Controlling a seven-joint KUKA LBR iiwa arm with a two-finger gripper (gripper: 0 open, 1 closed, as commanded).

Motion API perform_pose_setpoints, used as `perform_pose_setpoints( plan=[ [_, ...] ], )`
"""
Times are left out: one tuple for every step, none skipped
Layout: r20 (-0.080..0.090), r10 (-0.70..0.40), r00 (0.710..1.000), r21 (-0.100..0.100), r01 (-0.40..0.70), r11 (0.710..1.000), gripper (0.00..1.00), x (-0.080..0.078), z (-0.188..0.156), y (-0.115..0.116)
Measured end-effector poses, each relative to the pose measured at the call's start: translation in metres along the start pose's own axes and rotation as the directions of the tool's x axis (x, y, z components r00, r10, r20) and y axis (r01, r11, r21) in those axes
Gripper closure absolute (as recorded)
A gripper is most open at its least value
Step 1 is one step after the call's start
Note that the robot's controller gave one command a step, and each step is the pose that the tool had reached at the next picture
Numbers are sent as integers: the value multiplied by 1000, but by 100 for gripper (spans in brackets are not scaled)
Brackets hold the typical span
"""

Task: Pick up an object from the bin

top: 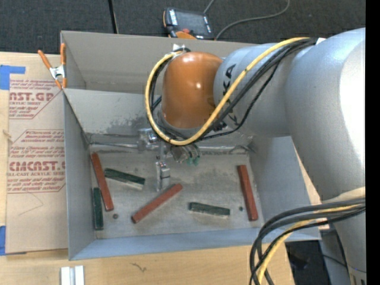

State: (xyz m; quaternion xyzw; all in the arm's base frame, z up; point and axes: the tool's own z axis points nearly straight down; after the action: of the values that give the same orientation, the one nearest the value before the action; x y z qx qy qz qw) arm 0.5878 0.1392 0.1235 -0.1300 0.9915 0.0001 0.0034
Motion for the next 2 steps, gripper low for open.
perform_pose_setpoints(
  plan=[
    [-11, 1, 1000, -4, -1, 1000, 0, 4, 57, 28],
    [-5, 3, 1000, -2, -3, 1000, 100, 2, 54, 26]
  ],
)
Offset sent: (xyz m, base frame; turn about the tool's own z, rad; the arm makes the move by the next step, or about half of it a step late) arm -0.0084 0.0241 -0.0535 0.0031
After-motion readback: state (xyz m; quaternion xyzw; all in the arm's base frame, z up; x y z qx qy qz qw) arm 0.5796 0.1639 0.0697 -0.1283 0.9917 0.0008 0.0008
